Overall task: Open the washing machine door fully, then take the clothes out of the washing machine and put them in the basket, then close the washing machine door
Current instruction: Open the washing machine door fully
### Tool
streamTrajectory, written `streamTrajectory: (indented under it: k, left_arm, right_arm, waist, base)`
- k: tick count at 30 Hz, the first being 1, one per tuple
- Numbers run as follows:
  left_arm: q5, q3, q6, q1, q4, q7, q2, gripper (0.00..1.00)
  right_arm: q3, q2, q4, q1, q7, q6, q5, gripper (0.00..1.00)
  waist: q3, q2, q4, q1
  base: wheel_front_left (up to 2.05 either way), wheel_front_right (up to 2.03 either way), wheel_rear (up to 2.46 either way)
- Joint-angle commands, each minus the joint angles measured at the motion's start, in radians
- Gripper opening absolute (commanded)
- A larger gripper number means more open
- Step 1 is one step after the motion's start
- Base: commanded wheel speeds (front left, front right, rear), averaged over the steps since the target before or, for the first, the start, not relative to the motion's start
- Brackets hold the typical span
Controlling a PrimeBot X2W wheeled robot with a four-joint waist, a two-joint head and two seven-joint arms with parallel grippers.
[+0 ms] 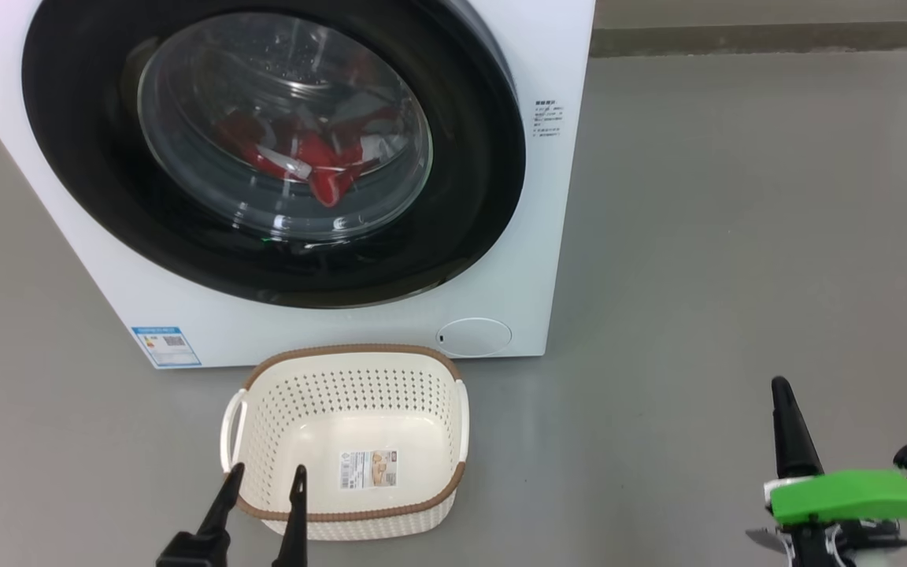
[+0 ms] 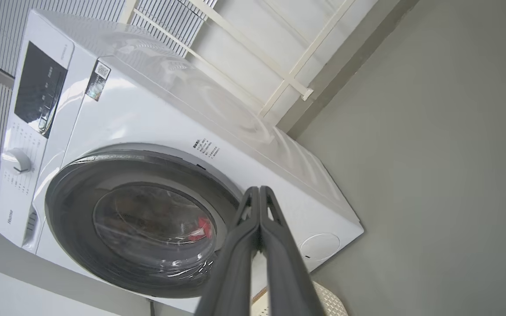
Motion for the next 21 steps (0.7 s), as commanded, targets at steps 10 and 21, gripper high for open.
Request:
streamTrajectory:
  k: [10,21]
  left_arm:
    - [-0.019,0.010,0.006,-0.088,-0.078,-0.012,0.003,1.00]
    - [-0.026,-0.013,0.009,-0.159,-0.111,-0.012,0.002,1.00]
  right_arm:
    - [-0.025,-0.026,0.056,-0.245,0.158,0.000,0.310,0.00]
    - [-0.055,-0.072,0.165,-0.486,0.275,0.000,0.426,0.00]
  waist:
    - [0.091,-0.0001,0.028,0.0000]
    - [0.208,-0.0001,0.058,0.0000]
  base:
    - [0.00,0.00,0.00]
    - [0.00,0.00,0.00]
